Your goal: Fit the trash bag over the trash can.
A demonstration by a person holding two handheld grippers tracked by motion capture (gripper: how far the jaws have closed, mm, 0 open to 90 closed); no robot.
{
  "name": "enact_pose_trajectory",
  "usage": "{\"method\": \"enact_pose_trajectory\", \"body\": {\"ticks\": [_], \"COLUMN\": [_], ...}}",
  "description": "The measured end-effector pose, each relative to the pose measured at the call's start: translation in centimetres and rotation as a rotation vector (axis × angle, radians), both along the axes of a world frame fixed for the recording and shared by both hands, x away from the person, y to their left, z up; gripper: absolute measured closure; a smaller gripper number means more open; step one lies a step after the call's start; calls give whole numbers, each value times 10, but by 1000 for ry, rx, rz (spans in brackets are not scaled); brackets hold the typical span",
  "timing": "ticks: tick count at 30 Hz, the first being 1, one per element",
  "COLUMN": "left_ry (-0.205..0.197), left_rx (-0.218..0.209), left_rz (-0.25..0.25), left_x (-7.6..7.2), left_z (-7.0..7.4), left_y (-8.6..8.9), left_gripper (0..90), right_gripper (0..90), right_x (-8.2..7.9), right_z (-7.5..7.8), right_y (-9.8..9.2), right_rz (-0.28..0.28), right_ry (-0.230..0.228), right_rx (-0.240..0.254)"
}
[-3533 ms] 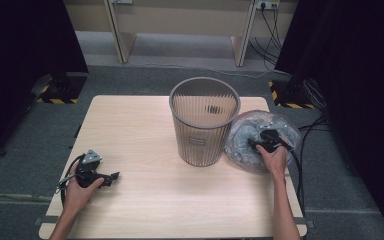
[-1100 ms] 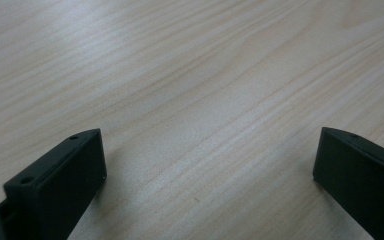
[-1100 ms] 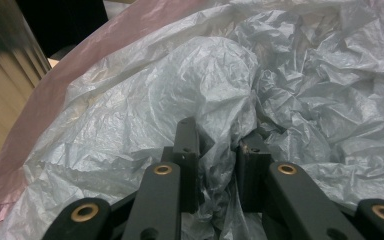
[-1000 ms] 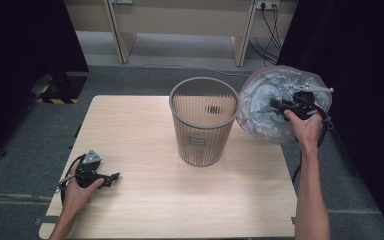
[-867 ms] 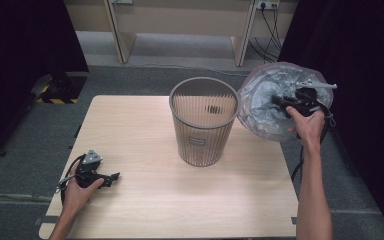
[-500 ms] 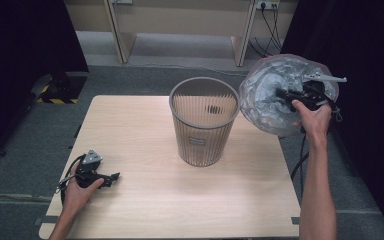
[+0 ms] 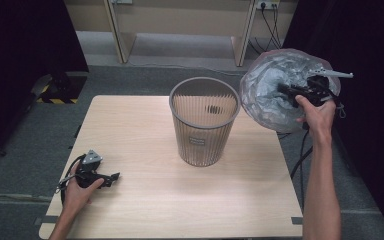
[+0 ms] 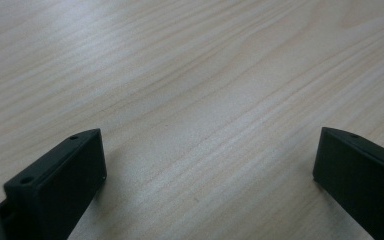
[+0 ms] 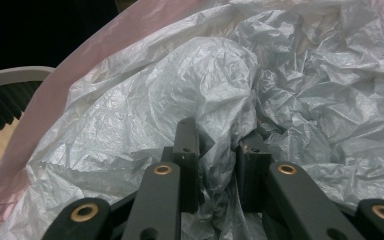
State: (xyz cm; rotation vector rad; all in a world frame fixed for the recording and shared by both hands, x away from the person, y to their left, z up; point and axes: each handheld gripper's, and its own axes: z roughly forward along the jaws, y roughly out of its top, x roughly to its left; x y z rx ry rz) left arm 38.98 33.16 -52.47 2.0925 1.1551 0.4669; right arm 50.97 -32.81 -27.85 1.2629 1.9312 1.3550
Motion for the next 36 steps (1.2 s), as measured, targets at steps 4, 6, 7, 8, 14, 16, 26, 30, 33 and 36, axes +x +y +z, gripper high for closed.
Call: {"method": "enact_pose_trajectory", "body": {"ticks": [4, 6, 7, 8, 14, 16, 26, 30, 33, 36], "left_ry": [0, 0, 0, 0, 0, -1, 0, 1, 1, 1], "left_rx": [0, 0, 0, 0, 0, -1, 1, -1, -1, 0], "left_rz": [0, 0, 0, 0, -1, 0, -3, -3, -2, -3], "left_x": [0, 0, 0, 0, 0, 0, 0, 0, 0, 0], "left_z": [0, 0, 0, 0, 0, 0, 0, 0, 0, 0], "left_y": [0, 0, 0, 0, 0, 0, 0, 0, 0, 0], "left_gripper": [0, 0, 0, 0, 0, 0, 0, 0, 0, 0], "right_gripper": [755, 755, 755, 755, 755, 754, 754, 752, 751, 751], "right_x": [-3, -4, -5, -6, -14, -15, -16, -15, -14, -13], "right_z": [5, 8, 9, 11, 26, 30, 58, 61, 64, 66], "right_y": [3, 6, 7, 8, 10, 10, 19, 30, 43, 56], "right_rz": [14, 20, 23, 26, 36, 35, 25, 61, 102, 135], "right_ry": [-16, -19, -25, -31, -61, -67, -90, -98, -94, -94], "right_rx": [16, 13, 14, 16, 2, -9, -76, -60, -73, -82]}}
